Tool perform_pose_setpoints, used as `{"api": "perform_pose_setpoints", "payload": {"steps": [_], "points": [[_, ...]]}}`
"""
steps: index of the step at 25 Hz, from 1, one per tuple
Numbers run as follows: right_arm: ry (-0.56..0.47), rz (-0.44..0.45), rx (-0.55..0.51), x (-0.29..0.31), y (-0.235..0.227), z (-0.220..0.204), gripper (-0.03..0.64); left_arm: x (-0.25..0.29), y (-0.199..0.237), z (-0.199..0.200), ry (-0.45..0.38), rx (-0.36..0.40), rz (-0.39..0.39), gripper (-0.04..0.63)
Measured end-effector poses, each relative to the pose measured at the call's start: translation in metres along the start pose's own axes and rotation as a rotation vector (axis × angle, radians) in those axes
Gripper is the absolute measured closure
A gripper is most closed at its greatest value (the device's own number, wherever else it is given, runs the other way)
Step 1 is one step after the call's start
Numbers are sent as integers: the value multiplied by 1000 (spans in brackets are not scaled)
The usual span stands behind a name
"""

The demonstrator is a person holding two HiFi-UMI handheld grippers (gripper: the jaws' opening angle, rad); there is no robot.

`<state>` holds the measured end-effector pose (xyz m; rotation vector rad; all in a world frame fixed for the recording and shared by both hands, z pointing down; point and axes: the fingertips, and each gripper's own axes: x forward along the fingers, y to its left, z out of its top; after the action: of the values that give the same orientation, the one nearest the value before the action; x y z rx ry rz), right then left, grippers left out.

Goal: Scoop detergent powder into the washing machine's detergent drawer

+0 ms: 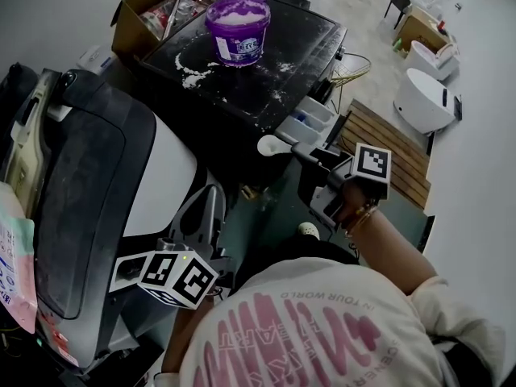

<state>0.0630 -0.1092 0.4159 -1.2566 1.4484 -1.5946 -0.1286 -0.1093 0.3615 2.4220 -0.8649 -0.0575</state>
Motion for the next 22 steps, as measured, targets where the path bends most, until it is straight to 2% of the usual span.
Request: {"api": "perform_pose_setpoints", "payload": {"steps": [14,22], "points": [[33,-47,11,-42,-21,79,614,75,-54,-20,-14,-18,58,594],[78,-70,21,-50,-43,119,614,98,-69,-33,-46,-48,128,595]]}}
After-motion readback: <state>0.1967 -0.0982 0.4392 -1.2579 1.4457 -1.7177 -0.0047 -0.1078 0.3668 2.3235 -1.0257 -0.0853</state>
